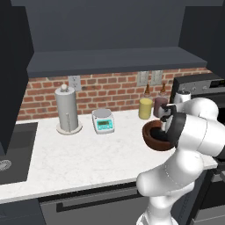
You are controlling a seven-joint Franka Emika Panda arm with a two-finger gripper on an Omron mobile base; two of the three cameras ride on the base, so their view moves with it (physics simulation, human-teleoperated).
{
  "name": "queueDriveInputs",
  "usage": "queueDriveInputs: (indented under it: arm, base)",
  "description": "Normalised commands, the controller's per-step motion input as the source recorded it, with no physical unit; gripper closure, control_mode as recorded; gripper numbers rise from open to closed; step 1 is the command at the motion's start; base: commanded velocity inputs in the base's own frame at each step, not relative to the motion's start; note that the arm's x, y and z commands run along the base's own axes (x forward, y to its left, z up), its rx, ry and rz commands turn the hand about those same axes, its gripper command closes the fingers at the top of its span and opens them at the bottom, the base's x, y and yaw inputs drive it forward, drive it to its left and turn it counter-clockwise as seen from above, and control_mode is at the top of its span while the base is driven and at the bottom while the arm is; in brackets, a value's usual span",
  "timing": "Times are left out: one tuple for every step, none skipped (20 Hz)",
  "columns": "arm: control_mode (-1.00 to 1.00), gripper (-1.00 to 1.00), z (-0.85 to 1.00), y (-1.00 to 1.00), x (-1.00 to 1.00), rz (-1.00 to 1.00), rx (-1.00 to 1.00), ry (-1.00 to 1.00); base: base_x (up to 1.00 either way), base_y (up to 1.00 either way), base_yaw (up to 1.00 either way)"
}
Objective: Pick up the bowls on the counter and stack them on top of one another in the open cabinet. Place the smaller bowl on top of the larger bowl.
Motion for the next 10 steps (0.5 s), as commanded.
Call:
queueDriveInputs:
  arm:
    - [-1.0, 1.0, 0.59, 0.02, -0.19, 0.0, 0.0, -0.05]
    - [-1.0, 1.0, 0.54, 0.03, -0.21, 0.0, 0.0, -0.05]
    - [-1.0, 1.0, 0.46, 0.04, -0.21, 0.0, 0.0, -0.05]
    - [-1.0, 1.0, 0.3, 0.07, -0.16, 0.0, 0.0, -0.04]
    - [-1.0, 1.0, 0.11, 0.1, -0.14, 0.0, 0.0, -0.03]
    - [-1.0, 1.0, 0.11, 0.11, -0.11, 0.0, -0.01, -0.03]
    - [-1.0, 1.0, 0.19, 0.09, -0.16, 0.0, 0.0, -0.05]
    - [-1.0, 1.0, 0.31, 0.08, -0.16, 0.0, 0.0, -0.07]
    - [-1.0, 1.0, 0.36, 0.08, -0.16, 0.0, 0.0, -0.08]
    - [-1.0, 1.0, 0.42, 0.06, -0.12, -0.01, 0.0, -0.09]
  base:
    - [0.0, 0.0, 0.0]
    - [0.0, 0.0, 0.0]
    - [0.0, 0.0, 0.0]
    - [0.0, 0.0, 0.0]
    - [0.0, 0.0, 0.0]
    - [0.0, 0.0, 0.0]
    - [0.0, 0.0, 0.0]
    - [0.0, 0.0, 0.0]
    - [0.0, 0.0, 0.0]
    - [0.0, 0.0, 0.0]
